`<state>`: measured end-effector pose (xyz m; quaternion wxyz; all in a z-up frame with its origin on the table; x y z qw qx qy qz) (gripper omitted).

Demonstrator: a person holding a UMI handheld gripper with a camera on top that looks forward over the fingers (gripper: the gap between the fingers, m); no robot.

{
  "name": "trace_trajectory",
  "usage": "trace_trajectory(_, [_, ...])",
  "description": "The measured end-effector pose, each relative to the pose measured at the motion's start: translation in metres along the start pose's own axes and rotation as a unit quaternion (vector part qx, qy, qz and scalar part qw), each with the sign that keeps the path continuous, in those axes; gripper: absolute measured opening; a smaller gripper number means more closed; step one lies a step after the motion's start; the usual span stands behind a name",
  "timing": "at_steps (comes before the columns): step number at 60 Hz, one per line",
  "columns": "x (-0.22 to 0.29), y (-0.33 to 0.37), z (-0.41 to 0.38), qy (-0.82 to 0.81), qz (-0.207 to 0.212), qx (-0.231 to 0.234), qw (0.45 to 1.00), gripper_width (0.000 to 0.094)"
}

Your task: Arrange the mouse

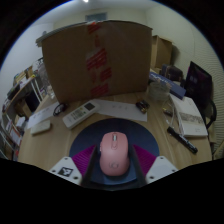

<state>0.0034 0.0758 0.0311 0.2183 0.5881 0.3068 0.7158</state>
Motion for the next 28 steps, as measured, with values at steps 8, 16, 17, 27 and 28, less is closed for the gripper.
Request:
trace_trajectory(8, [0.011, 0.043, 0.000, -0.017, 0.019, -0.033, 0.999, 0.0788])
trace_trajectory(16, [0.012, 0.110, -0.021, -0.037, 0.023, -0.053, 0.998, 0.0790])
trace_trajectory(17, [0.011, 0.120, -0.025, -0.039, 0.023, -0.057, 0.997, 0.0794])
trace_trajectory(27, [0.011, 0.214, -0.083, -0.048, 0.037, -0.069, 0.996, 0.0793])
trace_trajectory(28, [0.010, 0.222, -0.090, -0.050, 0.038, -0.067, 0.996, 0.0789])
Point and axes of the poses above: the point between the fingertips, and its own axes, seen from behind it with the camera up: z to the right, x up, y backward, against the way the camera looks, the point moved 6 cm from there along y, backward, against the way the camera looks, and after that the axes turned 14 degrees about y, right-handed, at the moved point
